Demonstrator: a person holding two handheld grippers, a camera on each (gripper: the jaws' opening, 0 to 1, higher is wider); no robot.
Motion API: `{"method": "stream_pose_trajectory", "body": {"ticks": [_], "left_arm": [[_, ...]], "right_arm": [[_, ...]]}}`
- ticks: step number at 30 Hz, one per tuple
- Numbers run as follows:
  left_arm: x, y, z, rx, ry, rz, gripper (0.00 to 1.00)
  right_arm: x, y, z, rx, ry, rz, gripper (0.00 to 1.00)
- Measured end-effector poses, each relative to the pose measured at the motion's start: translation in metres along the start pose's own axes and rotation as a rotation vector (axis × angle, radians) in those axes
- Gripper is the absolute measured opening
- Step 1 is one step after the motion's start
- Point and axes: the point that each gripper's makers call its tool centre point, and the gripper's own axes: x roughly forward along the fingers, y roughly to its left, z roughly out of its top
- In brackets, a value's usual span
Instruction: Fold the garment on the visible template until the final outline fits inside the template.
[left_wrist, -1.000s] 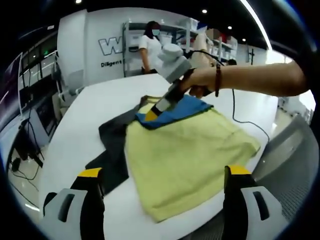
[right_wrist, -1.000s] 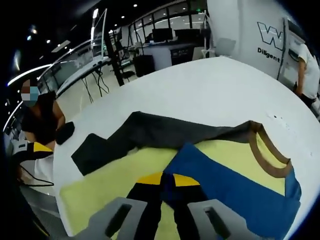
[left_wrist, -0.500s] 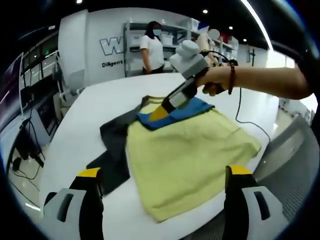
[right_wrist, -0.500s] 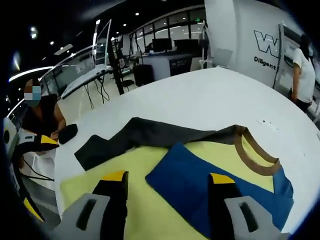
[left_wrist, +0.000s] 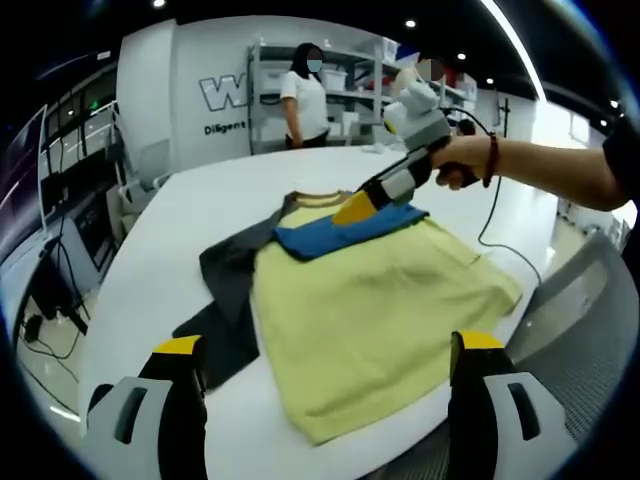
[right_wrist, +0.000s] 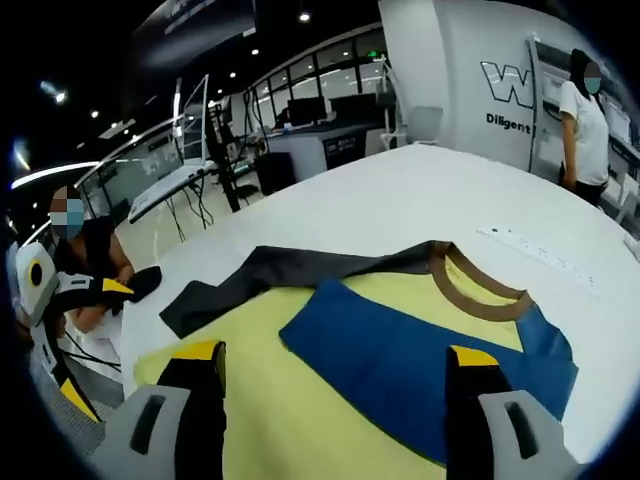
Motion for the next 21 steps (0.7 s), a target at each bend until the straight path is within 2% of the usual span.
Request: {"method": "stream_pose_trajectory", "body": {"ticks": [10, 21], "left_arm": [[0.001, -0.001, -0.002, 0.006, 0.01, -0.004, 0.99], [0.0, -0.001, -0.001, 0.012, 0.011, -0.002, 0.99]], "right_arm": [[-0.03, -0.024, -0.016, 0.011, -0.016, -0.035, 0.84], [-0.056, -0.055, -0.043, 0.046, -0.01, -0.099, 0.78]]}}
